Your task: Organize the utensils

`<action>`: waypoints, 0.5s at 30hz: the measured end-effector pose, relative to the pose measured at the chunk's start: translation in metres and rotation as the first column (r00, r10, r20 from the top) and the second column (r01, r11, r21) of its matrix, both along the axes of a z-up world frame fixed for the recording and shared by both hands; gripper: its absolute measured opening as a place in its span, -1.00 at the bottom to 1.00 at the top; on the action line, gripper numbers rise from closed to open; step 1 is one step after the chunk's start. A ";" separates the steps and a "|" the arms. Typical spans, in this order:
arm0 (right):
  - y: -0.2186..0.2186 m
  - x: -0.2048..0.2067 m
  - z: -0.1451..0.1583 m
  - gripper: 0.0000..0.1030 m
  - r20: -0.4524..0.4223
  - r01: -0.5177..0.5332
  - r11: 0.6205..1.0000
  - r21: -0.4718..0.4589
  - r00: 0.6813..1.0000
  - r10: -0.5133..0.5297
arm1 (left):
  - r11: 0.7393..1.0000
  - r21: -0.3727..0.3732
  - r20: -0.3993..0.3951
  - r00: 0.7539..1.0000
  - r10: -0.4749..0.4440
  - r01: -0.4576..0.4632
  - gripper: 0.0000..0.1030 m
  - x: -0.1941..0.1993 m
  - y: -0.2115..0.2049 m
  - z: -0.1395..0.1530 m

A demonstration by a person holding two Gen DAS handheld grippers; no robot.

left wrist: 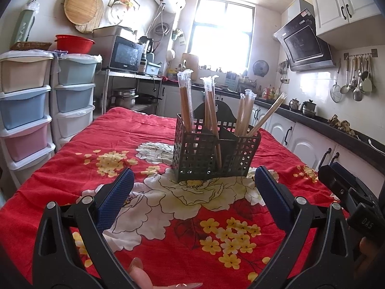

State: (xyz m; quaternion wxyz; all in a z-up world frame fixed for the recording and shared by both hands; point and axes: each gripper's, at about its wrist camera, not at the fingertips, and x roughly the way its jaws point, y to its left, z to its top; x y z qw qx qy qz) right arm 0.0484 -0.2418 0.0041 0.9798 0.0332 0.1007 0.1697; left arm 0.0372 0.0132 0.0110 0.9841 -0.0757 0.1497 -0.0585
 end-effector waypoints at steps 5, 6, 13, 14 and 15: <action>0.000 0.000 -0.001 0.87 0.000 0.000 1.000 -0.001 1.000 0.000 | 1.000 -0.001 0.001 1.000 0.001 -0.001 0.79 0.000 0.000 0.001; 0.000 0.000 -0.001 0.87 0.000 0.000 1.000 -0.002 1.000 0.000 | 1.000 0.000 0.001 1.000 0.001 -0.001 0.79 0.000 0.000 0.001; 0.000 0.000 0.000 0.87 -0.001 0.001 1.000 0.000 1.000 -0.001 | 1.000 -0.002 -0.003 1.000 -0.005 0.005 0.79 0.000 -0.001 0.000; 0.000 0.000 -0.001 0.87 -0.001 0.001 1.000 0.000 1.000 -0.001 | 1.000 -0.003 -0.008 1.000 -0.009 0.009 0.79 0.001 -0.001 -0.001; 0.000 0.000 -0.001 0.87 -0.002 0.002 1.000 0.000 1.000 -0.002 | 1.000 -0.005 -0.010 1.000 -0.012 0.012 0.79 0.001 -0.001 -0.002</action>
